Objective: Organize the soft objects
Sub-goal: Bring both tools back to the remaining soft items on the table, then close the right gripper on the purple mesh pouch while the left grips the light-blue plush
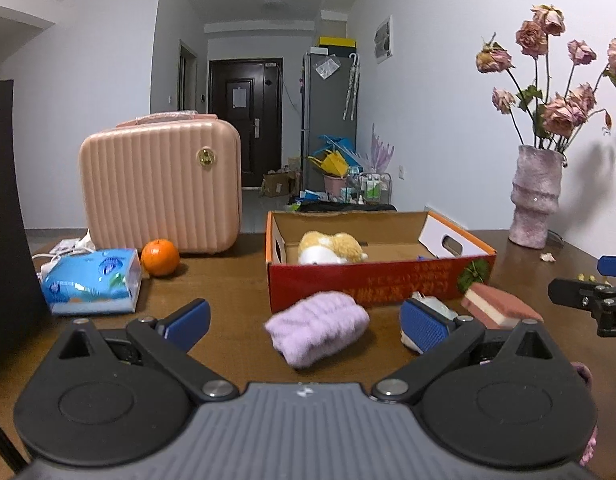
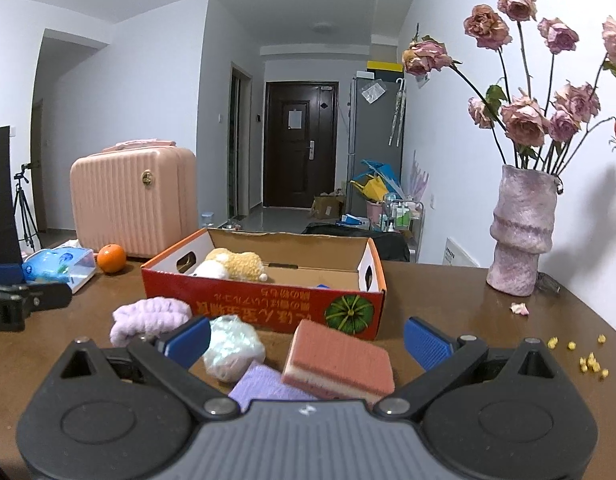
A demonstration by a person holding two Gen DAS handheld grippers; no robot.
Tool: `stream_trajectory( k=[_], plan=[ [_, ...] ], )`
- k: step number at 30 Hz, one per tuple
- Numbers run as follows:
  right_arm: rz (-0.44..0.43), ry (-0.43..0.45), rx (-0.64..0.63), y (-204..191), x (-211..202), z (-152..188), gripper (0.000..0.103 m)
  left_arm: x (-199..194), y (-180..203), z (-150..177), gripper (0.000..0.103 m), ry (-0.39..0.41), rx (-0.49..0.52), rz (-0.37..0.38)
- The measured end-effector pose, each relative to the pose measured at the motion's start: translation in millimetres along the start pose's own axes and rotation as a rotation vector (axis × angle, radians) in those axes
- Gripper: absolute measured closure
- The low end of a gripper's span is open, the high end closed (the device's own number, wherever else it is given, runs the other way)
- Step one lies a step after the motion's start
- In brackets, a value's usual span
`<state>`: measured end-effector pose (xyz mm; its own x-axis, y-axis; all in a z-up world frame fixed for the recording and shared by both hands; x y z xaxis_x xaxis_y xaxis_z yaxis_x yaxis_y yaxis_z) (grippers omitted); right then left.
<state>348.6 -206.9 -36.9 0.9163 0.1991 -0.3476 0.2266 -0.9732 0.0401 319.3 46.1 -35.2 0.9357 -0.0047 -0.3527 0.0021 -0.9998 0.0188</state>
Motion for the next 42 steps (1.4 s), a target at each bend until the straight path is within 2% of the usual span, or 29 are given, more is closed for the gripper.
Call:
stream_trajectory(
  k=[13, 21, 35, 42],
  plan=[
    [-0.005, -0.007, 0.017, -8.2, -28.5, 25.0, 0.0, -32.2, 0.2, 25.3, 0.0, -0.039, -0.024, 0.011],
    [-0.009, -0.024, -0.011, -21.4, -39.5, 48.0, 0.0, -33.0, 4.4, 29.3, 0.0, -0.054, -0.014, 0.022],
    [-0.017, -0.046, -0.013, -23.8, -38.1, 48.3, 0.0, -30.2, 4.2, 31.1, 0.0, -0.083, -0.014, 0.043],
    [-0.028, -0.14, -0.027, -24.6, -29.6, 51.2, 0.0, -27.1, 4.1, 34.3, 0.0, -0.112, -0.017, 0.049]
  ],
)
Point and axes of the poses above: each gripper's, at about its wrist camera, not at the fingertips, and x roughly the way its jaws point, y to its right, z to its underside, the point moved 2 cm from there along x, roughly the way its jaws point
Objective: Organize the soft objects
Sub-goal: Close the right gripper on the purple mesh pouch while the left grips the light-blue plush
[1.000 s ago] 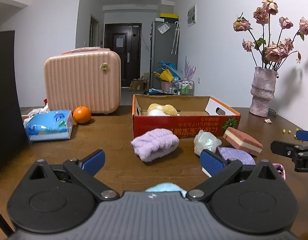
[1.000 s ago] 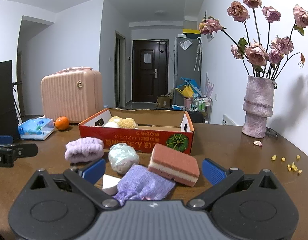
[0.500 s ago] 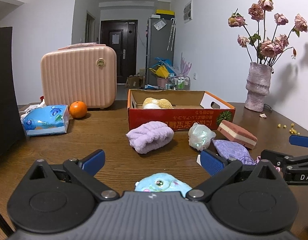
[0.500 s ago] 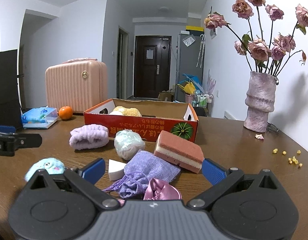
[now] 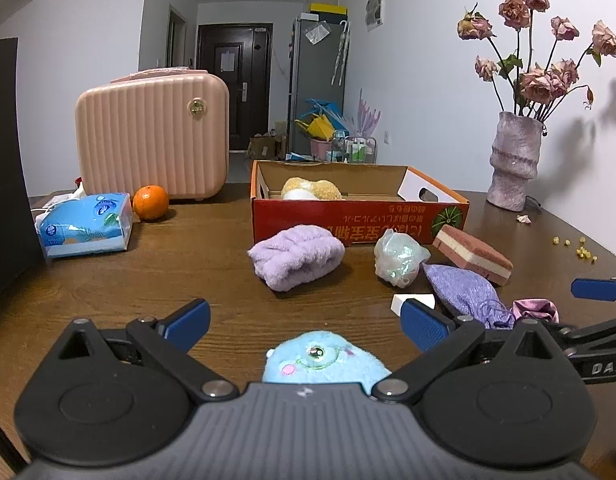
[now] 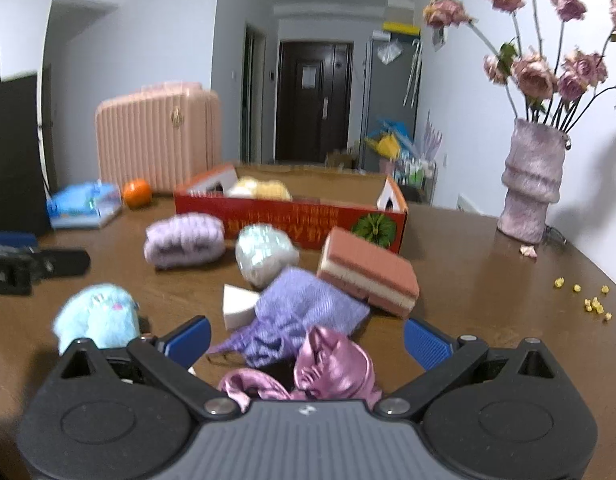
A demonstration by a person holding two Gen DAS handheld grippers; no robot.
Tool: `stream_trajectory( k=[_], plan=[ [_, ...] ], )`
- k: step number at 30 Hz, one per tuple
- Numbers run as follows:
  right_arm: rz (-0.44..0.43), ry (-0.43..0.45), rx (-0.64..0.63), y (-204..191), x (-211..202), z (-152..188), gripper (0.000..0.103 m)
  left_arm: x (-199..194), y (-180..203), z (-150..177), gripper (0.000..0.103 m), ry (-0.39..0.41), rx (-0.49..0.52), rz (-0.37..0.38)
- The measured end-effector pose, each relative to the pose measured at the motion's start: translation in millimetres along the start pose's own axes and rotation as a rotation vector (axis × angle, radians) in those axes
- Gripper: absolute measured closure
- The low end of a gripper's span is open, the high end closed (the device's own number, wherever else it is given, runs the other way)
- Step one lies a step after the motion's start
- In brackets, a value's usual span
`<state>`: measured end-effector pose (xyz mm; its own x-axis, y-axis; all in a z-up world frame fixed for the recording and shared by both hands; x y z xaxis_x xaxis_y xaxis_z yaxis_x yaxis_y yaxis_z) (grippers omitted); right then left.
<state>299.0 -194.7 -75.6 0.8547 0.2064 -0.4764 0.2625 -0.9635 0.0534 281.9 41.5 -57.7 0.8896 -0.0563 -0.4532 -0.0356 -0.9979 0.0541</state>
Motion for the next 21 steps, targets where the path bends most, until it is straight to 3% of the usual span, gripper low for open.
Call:
stream_trajectory(
  k=[5, 12, 21],
  plan=[
    [0.017, -0.112, -0.039, 0.6, 16.5, 2.6, 0.0, 2.4, 0.0, 0.7, 0.0, -0.015, 0.0, 0.006],
    [0.0, -0.157, -0.073, -6.4, 42.1, -15.5, 0.0, 5.0, -2.1, 0.7, 0.0, -0.028, -0.013, 0.0],
    [-0.004, -0.304, 0.021, 3.1, 98.3, -35.1, 0.011, 13.7, -7.7, 1.3, 0.0, -0.069, -0.036, 0.0]
  ],
)
Point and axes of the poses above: each gripper's, at about its wrist camera, not at the fingertips, and x roughly the way its jaws point, y to its right, z to its underside, the point moved 2 cm from there along x, roughly the way its jaws point
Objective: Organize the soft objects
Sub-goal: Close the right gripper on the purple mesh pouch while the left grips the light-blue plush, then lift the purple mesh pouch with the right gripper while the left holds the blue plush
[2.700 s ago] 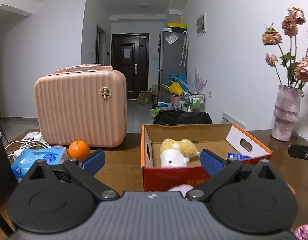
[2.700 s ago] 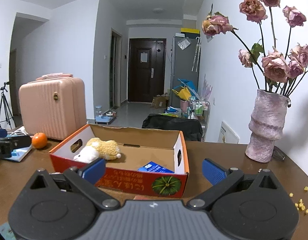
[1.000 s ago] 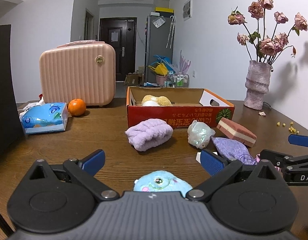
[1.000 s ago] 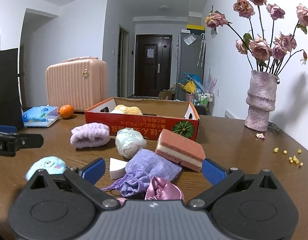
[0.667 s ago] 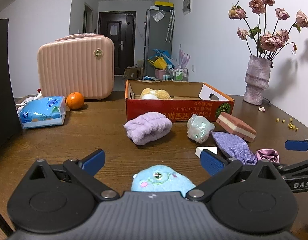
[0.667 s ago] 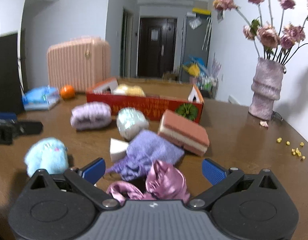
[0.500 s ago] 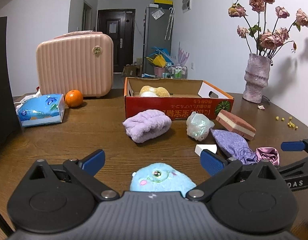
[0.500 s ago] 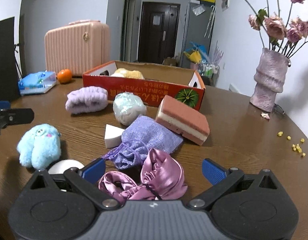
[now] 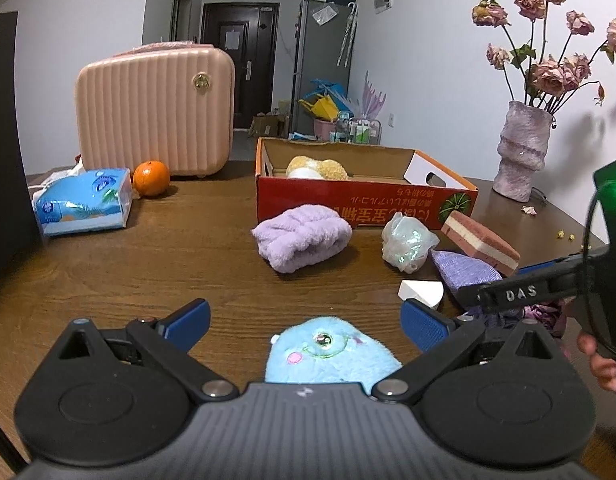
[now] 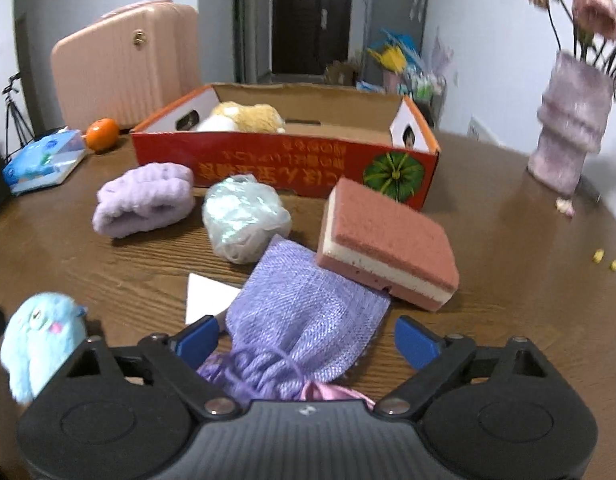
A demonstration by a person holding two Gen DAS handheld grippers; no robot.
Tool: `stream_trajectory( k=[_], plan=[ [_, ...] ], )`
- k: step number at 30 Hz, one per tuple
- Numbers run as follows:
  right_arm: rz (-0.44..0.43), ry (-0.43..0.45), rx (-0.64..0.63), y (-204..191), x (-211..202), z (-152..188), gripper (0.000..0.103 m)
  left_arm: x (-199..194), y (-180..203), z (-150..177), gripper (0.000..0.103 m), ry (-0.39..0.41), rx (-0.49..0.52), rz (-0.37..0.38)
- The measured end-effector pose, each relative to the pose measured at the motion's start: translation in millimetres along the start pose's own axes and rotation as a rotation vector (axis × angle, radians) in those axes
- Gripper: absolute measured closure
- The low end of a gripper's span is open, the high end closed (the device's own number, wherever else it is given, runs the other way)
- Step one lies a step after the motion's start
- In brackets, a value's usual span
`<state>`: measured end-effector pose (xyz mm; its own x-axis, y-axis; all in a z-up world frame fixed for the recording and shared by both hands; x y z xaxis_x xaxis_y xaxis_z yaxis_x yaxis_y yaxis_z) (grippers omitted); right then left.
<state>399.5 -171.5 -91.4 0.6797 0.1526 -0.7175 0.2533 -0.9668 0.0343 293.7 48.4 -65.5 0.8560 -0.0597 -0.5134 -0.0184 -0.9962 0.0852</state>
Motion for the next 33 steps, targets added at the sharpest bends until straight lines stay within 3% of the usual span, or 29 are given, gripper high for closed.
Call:
stream_trajectory(
  k=[3, 10, 15, 23, 33],
  plan=[
    [-0.01, -0.008, 0.026, 2.8, 10.2, 0.0, 0.016, 3.7, -2.1, 0.3, 0.0, -0.017, -0.008, -0.002],
    [-0.05, 0.0, 0.026, 2.1, 20.1, 7.7, 0.054, 10.2, -3.1, 1.1, 0.0, -0.042, -0.012, -0.011],
    [-0.074, 0.041, 0.039, 3.5, 12.2, 9.8, 0.069, 11.6, -3.4, 2.0, 0.0, -0.048, -0.013, -0.017],
    [-0.106, 0.13, 0.053, 5.7, -15.0, 15.9, 0.074, 15.2, -3.8, 2.5, 0.0, -0.052, -0.017, -0.023],
    [-0.136, 0.314, 0.086, 17.6, -66.7, 26.1, 0.074, 21.7, 0.3, 6.4, 0.0, -0.065, -0.005, -0.03]
  ],
)
Point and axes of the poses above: each gripper's, at about its wrist camera, not at the fingertips, and x roughly the way its jaws point, y to its right, z to its underside, the point moved 2 cm from there along x, roughly the way its jaws point
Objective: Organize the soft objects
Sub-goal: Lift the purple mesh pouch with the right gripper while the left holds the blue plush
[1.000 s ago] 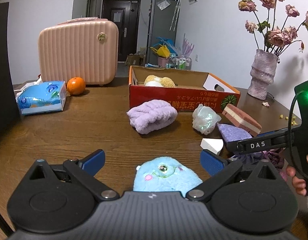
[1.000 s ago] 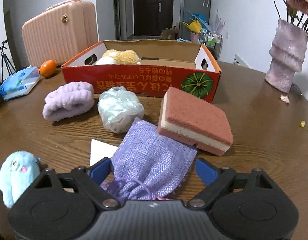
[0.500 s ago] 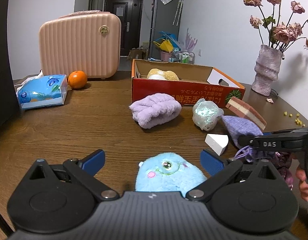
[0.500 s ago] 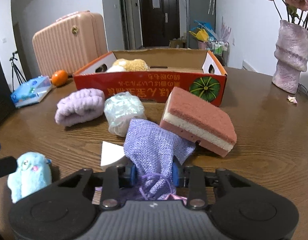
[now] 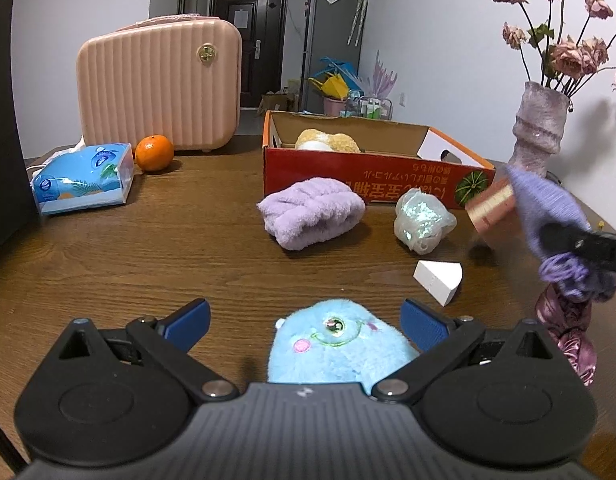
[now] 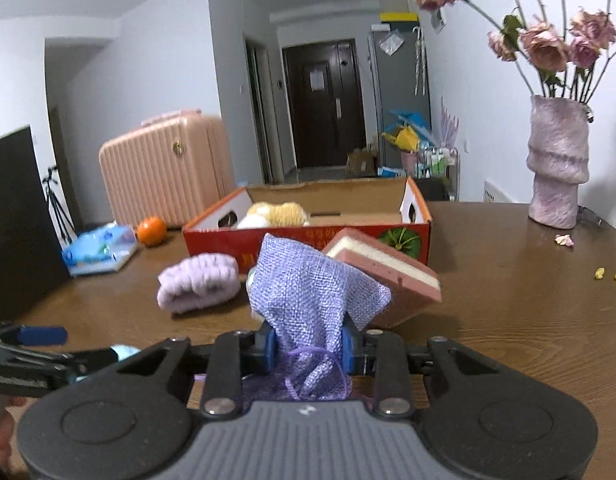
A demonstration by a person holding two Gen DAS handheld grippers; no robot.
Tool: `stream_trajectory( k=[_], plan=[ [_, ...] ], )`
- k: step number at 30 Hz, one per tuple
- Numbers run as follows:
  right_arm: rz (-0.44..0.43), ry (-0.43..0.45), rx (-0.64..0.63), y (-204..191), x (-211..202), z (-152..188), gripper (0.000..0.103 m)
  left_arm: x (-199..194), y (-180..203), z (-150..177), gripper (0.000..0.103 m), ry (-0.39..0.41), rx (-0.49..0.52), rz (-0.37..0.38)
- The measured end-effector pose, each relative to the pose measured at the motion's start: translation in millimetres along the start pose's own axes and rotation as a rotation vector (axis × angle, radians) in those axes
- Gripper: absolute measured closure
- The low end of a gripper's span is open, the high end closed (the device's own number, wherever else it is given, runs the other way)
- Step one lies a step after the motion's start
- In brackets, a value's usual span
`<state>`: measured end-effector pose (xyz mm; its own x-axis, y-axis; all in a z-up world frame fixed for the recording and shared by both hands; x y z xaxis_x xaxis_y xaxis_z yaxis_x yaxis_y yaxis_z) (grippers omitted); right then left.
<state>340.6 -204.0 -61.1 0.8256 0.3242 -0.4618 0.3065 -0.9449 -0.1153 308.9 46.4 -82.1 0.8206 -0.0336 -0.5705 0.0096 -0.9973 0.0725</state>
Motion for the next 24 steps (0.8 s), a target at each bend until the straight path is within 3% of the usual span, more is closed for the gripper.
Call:
stream_trajectory(
  k=[10, 24],
  plan=[
    [0.017, 0.08, 0.037, 14.2, -24.1, -0.3, 0.074, 7.0, 10.3, 5.7, 0.0, -0.024, 0.038, 0.002],
    [0.025, 0.061, 0.031, 12.6, -20.3, 4.4, 0.074, 26.1, 27.1, 20.5, 0.0, -0.104, 0.137, -0.038]
  ],
)
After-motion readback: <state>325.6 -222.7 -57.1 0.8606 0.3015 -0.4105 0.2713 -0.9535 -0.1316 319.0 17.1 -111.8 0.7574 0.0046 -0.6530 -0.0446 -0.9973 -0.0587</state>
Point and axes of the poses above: each gripper's, at about its wrist camera, not at the fingertips, and x roughly the way its jaws point, y to its right, z to its underside, the point moved 2 cm from there along x, roughly the way its jaws point
